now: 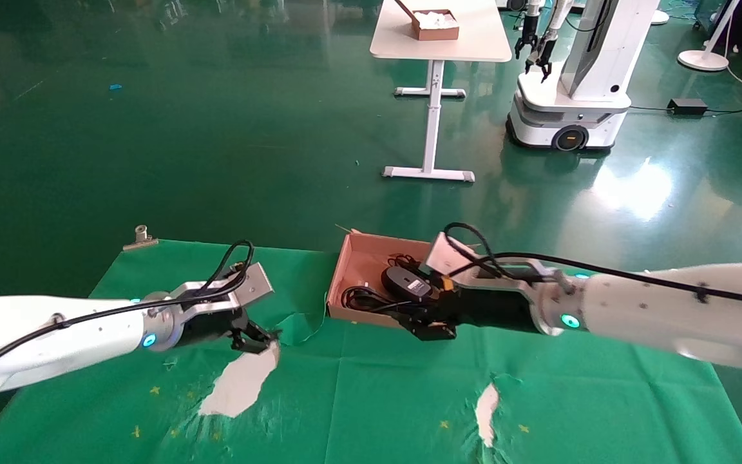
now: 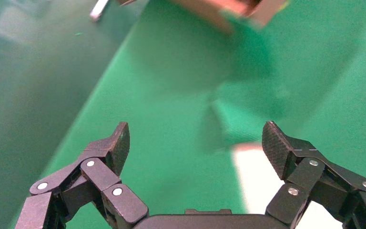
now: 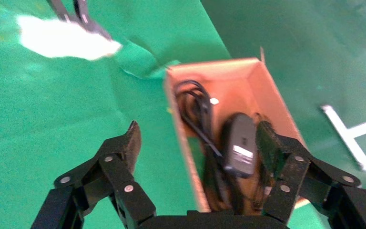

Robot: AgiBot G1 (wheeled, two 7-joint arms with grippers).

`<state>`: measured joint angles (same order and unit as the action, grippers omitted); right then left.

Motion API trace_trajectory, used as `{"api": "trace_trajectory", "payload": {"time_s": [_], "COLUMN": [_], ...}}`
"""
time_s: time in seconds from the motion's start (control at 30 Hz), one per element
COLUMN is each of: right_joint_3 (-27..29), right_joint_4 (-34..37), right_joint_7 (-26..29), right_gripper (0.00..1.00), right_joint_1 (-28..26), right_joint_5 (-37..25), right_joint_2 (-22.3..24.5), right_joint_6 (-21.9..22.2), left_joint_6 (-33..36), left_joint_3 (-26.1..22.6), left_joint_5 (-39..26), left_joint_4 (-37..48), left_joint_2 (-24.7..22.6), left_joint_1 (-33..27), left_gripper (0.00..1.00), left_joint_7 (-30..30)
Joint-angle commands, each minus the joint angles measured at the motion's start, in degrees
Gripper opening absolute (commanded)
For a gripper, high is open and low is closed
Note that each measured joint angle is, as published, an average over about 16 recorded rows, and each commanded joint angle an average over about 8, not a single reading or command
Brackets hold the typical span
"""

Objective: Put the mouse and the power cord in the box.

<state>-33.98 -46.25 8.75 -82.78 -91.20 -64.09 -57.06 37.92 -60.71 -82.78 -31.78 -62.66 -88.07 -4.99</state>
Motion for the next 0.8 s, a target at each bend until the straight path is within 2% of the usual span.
{"api": "trace_trajectory", "payload": {"time_s": [0.03, 0.8], "right_joint_3": [0.88, 11.12], "right_joint_4": [-1.34, -16.92], "right_joint_7": [0.1, 1.24], "right_gripper": [1.0, 1.0], "right_joint_1": [1.04, 13.14], "right_joint_5": [2.42, 30.54], "right_joint_2": [1.43, 18.0], "right_joint_6": [-1.4, -17.73], "left_joint_6": [2.1, 26.49], "left_joint_3": [1.96, 24.79], "left_joint_5": [1.8, 22.69], "left_joint_4": [-1.84, -23.18], "left_joint_2": [1.21, 15.33], "left_joint_1": [1.16, 14.7], "left_gripper": [1.0, 1.0], "left_joint_7": [-0.25, -3.2]}}
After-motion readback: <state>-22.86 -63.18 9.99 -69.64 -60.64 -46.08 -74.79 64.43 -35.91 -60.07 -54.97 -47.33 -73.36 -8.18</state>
